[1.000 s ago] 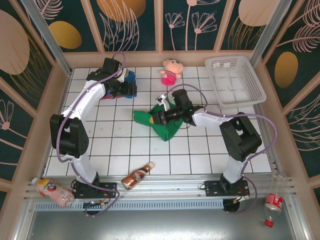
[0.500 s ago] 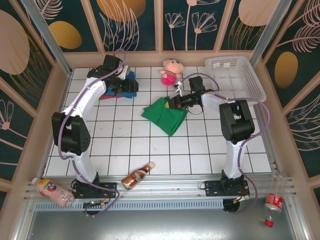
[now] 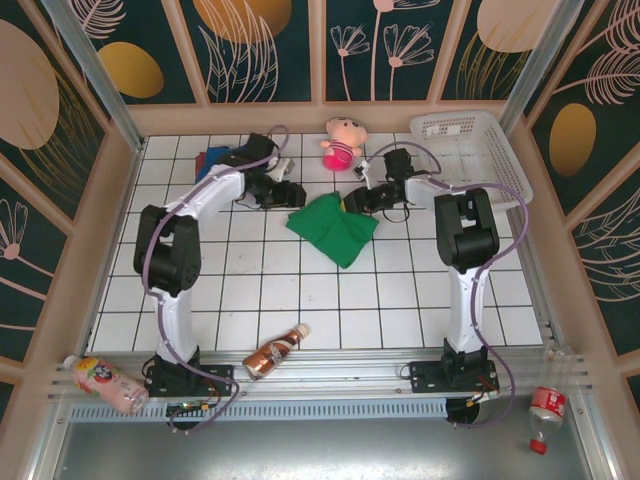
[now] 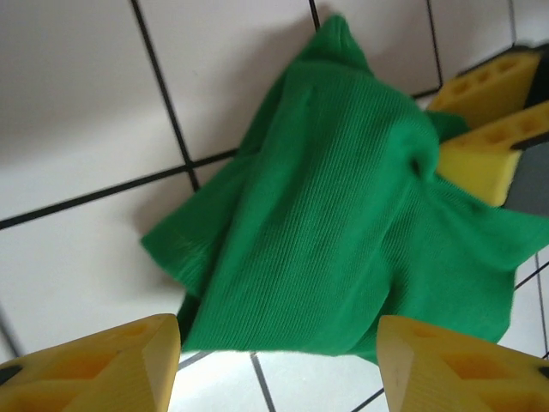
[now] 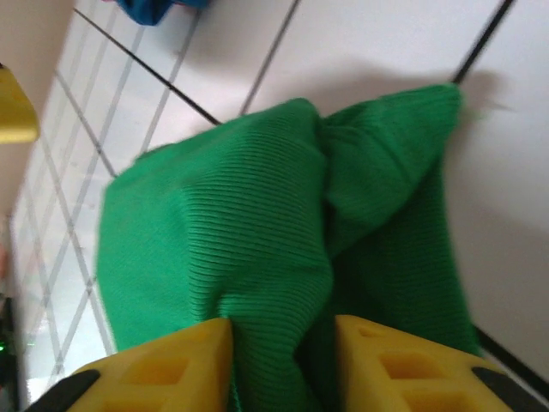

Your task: Fold and stack the tank tops

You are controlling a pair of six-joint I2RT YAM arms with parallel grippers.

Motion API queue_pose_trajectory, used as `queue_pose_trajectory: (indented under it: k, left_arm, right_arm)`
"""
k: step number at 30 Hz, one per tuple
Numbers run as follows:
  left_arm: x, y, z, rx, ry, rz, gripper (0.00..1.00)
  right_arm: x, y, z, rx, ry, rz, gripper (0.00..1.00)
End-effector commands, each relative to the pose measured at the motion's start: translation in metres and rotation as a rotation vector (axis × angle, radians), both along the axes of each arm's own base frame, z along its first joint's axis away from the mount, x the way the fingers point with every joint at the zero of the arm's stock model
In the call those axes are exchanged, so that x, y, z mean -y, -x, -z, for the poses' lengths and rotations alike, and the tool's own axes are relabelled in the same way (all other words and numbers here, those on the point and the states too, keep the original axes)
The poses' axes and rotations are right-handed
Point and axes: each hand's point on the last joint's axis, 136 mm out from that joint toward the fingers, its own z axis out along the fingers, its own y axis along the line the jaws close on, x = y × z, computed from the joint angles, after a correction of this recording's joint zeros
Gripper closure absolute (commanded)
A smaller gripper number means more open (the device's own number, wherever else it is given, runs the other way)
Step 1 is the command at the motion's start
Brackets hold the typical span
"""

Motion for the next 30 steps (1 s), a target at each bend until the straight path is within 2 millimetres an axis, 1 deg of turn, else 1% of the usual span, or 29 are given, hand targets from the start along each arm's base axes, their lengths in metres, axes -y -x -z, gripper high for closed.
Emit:
queue_pose_trajectory:
  k: [1,2,4,5,7,9,10,12,14,16,17,19,21,24,26,30]
  left_arm:
    - [0.01,-0.012,0.012,0.015,0.008,0.028,0.38]
    - [0.01,-0.015,0.017,0.02,-0.005,0.032,0.38]
    - [0.013,-0.018,0.025,0.02,-0.002,0.049,0.38]
    - [0.016,-0.019,0.029,0.017,0.006,0.059,0.38]
    - [0.019,-0.021,0.037,0.019,0.015,0.077,0.38]
    - [0.021,-0.022,0.044,0.018,0.02,0.098,0.38]
    - [0.02,-0.023,0.049,0.021,0.008,0.106,0.38]
    - [0.019,-0.026,0.058,0.018,-0.021,0.119,0.38]
    - [0.02,-0.031,0.064,0.013,-0.033,0.123,0.38]
    - [0.022,-0.036,0.065,0.016,-0.028,0.12,0.38]
    - [0.023,-0.038,0.066,0.013,-0.018,0.116,0.38]
    - [0.025,-0.038,0.068,0.009,-0.007,0.114,0.38]
    - [0.025,-0.037,0.073,0.002,-0.012,0.115,0.38]
    - [0.022,-0.035,0.078,-0.008,-0.03,0.115,0.38]
    - [0.021,-0.037,0.072,0.009,-0.032,0.116,0.38]
    - [0.016,-0.046,0.063,0.058,-0.048,0.113,0.36]
  right_arm:
    - [0.024,-0.015,-0.03,0.157,0.116,0.101,0.56]
    - [0.032,-0.018,-0.038,0.2,0.15,0.141,0.53]
    - [0.049,-0.021,-0.054,0.269,0.215,0.235,0.51]
    - [0.057,-0.018,-0.062,0.302,0.241,0.276,0.5]
    - [0.07,-0.008,-0.075,0.341,0.267,0.362,0.47]
    - [0.075,0.012,-0.084,0.327,0.236,0.399,0.47]
    - [0.069,0.025,-0.088,0.3,0.183,0.397,0.48]
    - [0.048,0.053,-0.087,0.235,0.088,0.361,0.49]
    - [0.02,0.078,-0.084,0.168,-0.001,0.317,0.52]
    - [0.0,0.092,-0.075,0.133,-0.049,0.292,0.55]
    - [-0.01,0.095,-0.07,0.12,-0.06,0.274,0.56]
    - [-0.019,0.095,-0.057,0.11,-0.052,0.251,0.57]
    - [-0.02,0.094,-0.04,0.094,-0.033,0.249,0.59]
    - [-0.008,0.101,-0.004,0.057,0.064,0.255,0.62]
    - [0.005,0.111,0.021,0.022,0.14,0.258,0.62]
    - [0.032,0.123,0.047,-0.017,0.23,0.289,0.63]
